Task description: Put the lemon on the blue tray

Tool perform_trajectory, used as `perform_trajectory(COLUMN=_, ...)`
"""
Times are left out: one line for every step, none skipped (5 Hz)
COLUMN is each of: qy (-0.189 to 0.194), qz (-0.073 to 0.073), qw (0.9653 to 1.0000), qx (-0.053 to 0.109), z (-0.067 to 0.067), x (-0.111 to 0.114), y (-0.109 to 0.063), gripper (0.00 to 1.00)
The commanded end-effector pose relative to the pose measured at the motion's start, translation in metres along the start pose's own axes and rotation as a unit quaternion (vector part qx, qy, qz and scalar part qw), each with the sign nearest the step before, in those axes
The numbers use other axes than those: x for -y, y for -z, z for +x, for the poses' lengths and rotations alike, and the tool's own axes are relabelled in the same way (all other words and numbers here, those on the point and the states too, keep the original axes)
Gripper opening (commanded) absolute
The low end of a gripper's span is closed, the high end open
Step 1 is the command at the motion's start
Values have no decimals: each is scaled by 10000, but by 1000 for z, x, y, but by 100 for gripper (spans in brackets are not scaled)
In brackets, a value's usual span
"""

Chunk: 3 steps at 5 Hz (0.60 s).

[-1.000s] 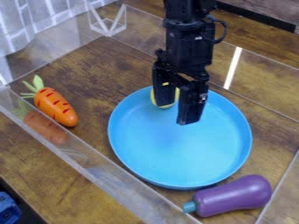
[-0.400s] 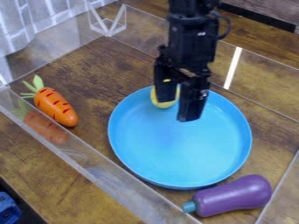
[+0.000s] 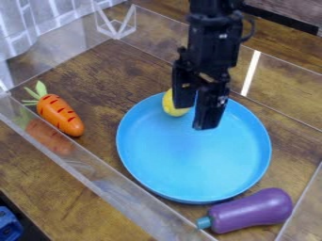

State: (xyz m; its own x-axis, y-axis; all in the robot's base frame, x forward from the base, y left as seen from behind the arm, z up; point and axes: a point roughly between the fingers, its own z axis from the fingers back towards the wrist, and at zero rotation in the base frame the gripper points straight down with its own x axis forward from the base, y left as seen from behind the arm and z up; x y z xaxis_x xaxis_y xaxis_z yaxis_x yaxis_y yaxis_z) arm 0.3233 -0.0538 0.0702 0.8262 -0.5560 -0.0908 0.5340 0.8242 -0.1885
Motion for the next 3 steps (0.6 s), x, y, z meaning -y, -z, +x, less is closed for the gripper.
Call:
perform_trajectory(qy=106, qz=168, qw=9996, qx=213, z=3, x=-14, y=-13, gripper=100)
perform_trajectory(qy=40, qz=194, qw=9997, qx=151, z=4, x=-19, y=-11, gripper=100)
perform_trajectory(qy=-18, qz=193, qw=9998, qx=109, z=5, x=-23, y=-9, gripper=100)
